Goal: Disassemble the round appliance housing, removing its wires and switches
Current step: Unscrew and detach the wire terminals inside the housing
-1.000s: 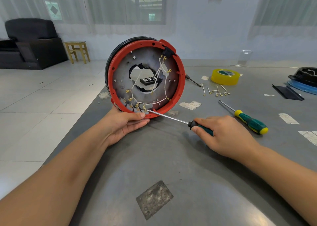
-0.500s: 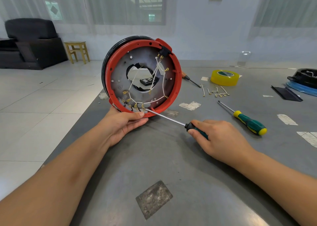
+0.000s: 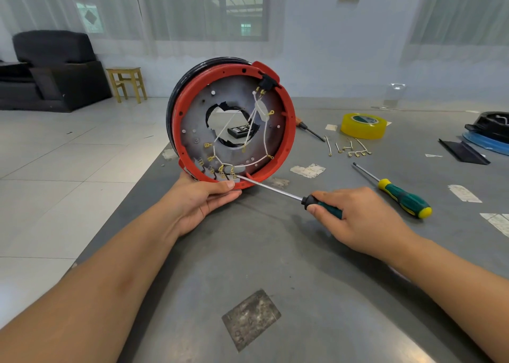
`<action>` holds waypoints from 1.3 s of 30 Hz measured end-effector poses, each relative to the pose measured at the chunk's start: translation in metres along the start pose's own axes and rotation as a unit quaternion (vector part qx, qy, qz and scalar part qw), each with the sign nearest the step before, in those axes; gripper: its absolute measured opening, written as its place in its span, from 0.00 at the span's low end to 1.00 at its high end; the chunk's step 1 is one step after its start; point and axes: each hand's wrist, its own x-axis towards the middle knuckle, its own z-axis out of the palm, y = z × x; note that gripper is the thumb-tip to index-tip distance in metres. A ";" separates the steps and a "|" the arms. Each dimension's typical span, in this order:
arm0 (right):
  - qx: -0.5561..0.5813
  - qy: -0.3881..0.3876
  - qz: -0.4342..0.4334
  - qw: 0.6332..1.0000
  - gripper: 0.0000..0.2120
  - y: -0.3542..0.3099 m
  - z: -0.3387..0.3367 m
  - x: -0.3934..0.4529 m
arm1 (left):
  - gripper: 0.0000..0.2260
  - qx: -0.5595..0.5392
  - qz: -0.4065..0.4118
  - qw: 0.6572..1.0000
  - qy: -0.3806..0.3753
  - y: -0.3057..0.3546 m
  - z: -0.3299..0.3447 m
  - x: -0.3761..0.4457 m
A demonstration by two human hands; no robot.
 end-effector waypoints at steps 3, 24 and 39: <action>0.010 -0.008 0.008 1.000 0.23 0.002 -0.003 0.001 | 0.33 -0.003 -0.003 1.000 0.000 0.000 0.001 -0.001; 0.066 0.038 0.022 0.997 0.26 -0.012 0.020 0.000 | 0.22 -0.008 0.002 1.000 0.003 0.000 0.003 -0.006; 0.075 0.006 0.053 0.996 0.14 0.001 -0.001 -0.002 | 0.35 0.001 0.025 1.000 -0.010 -0.001 0.005 -0.006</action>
